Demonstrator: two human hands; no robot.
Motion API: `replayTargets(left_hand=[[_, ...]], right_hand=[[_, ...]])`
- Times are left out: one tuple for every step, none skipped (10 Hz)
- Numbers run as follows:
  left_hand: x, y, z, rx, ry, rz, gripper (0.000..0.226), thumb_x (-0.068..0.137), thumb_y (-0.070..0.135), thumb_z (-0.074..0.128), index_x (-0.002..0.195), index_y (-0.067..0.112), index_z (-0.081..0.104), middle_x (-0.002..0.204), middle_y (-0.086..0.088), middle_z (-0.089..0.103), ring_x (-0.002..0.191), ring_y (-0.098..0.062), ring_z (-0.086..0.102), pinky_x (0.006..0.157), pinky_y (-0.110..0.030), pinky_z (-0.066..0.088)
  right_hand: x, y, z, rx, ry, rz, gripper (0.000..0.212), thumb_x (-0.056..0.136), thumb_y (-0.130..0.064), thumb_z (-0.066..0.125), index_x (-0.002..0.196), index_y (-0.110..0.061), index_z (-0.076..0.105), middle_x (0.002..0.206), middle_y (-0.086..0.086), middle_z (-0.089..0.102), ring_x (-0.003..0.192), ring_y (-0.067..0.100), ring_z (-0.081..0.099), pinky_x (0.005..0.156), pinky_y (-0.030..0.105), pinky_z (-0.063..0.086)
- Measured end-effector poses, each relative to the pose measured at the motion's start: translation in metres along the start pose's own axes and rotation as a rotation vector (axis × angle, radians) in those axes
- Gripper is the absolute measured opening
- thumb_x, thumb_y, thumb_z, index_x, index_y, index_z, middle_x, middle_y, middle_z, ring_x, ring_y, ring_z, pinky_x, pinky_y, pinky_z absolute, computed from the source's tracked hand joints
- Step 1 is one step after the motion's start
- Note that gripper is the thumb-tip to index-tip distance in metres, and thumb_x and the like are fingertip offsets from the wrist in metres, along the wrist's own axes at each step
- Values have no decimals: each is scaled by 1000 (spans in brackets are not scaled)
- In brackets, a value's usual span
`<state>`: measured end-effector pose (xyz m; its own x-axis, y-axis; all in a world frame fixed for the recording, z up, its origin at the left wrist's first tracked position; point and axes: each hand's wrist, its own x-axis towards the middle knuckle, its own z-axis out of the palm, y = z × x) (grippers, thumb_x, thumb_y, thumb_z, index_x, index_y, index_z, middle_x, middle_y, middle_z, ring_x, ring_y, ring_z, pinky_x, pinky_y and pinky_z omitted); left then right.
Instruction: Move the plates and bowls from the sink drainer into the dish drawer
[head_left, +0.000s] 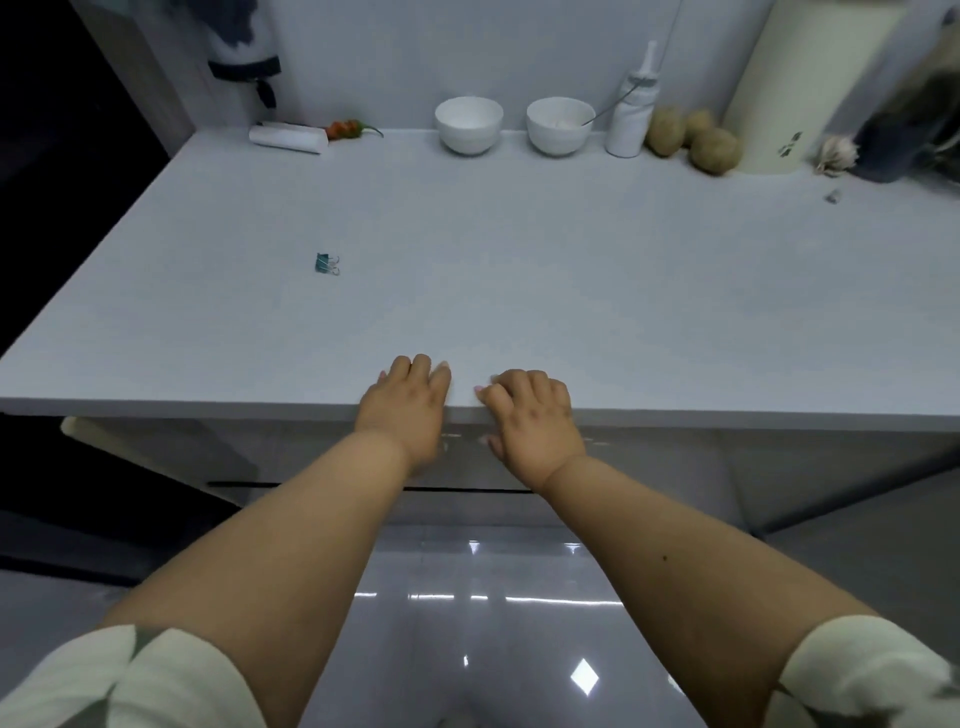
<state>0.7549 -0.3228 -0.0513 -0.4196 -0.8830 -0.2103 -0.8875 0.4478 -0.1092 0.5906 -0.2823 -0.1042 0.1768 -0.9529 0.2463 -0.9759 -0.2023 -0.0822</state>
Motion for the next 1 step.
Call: replayTargets(left_hand=[[-11,-5,-14,-211,-167,-13,96,84,52,60,153,18,2,154,-6,15,141,-27,16,114,-39,27]], right_hand=[[0,3,-24,142,-239,-15,63,83,-42,65,138,-21,45,139,5,42,125,29,40,101,39,31]])
